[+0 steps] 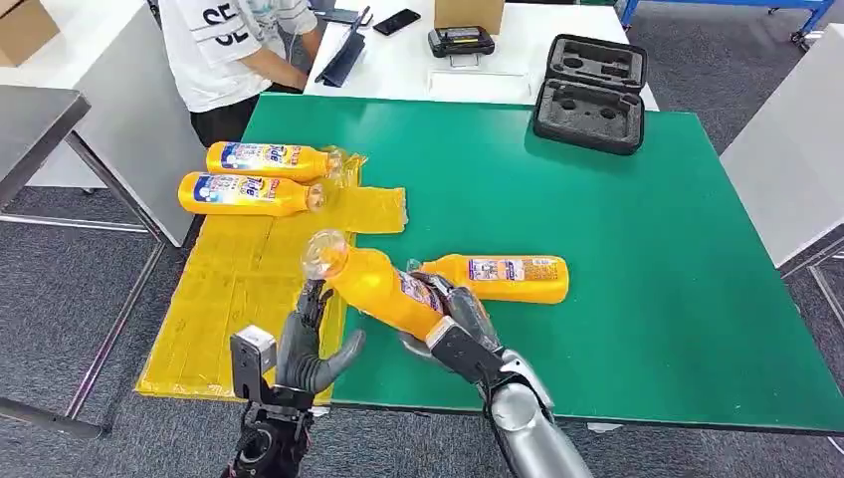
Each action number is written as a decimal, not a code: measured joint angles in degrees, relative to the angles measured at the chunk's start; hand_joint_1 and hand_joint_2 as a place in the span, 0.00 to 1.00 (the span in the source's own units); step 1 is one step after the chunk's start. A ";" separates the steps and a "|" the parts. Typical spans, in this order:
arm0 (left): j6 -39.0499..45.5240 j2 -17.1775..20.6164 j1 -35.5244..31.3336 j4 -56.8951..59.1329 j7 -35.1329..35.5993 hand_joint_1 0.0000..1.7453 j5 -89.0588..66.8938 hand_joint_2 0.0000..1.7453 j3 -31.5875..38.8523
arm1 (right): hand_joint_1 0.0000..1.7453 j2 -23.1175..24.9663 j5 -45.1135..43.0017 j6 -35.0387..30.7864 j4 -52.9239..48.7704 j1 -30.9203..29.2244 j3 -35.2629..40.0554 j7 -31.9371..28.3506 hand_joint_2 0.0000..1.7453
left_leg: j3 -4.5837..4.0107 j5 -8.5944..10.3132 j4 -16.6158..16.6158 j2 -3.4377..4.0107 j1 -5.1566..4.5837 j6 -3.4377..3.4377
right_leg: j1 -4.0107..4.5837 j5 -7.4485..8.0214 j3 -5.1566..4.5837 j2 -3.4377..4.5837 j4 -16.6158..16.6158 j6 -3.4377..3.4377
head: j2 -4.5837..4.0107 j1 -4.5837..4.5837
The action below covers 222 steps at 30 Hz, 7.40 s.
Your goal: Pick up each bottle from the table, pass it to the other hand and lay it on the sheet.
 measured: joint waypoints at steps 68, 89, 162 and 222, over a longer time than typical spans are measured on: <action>7.23 -1.07 -9.78 6.32 8.53 0.00 -14.43 1.00 -11.30 | 1.00 2.38 0.74 2.06 8.55 -1.17 3.56 0.85 1.00 | 0.00 0.01 0.00 0.01 0.00 0.00 | 0.00 0.01 -0.04 0.01 0.00 0.00 | 0.00 0.02; -22.54 1.33 -10.08 8.26 6.16 1.00 16.13 1.00 -8.09 | 1.00 1.66 2.08 2.12 8.55 -1.10 4.39 0.85 1.00 | -0.01 0.02 0.00 0.01 0.00 0.00 | 0.00 0.01 -0.03 0.00 0.01 0.00 | 0.00 -0.02; 6.15 15.12 -8.71 -9.32 14.98 1.00 -35.21 1.00 10.05 | 0.00 -1.51 -2.25 -6.78 -26.11 11.72 -9.59 -2.86 1.00 | 0.00 0.02 0.00 0.01 0.03 -0.01 | 0.01 0.00 -0.06 0.00 0.01 -0.01 | 0.00 0.00; -20.02 34.34 -39.49 29.75 15.06 1.00 -41.31 1.00 -20.96 | 0.00 -2.95 -3.96 -7.37 -21.81 10.35 -12.41 -5.84 1.00 | -0.01 0.11 0.00 0.04 0.05 -0.10 | 0.02 0.03 -0.08 0.03 0.05 -0.02 | 0.00 0.02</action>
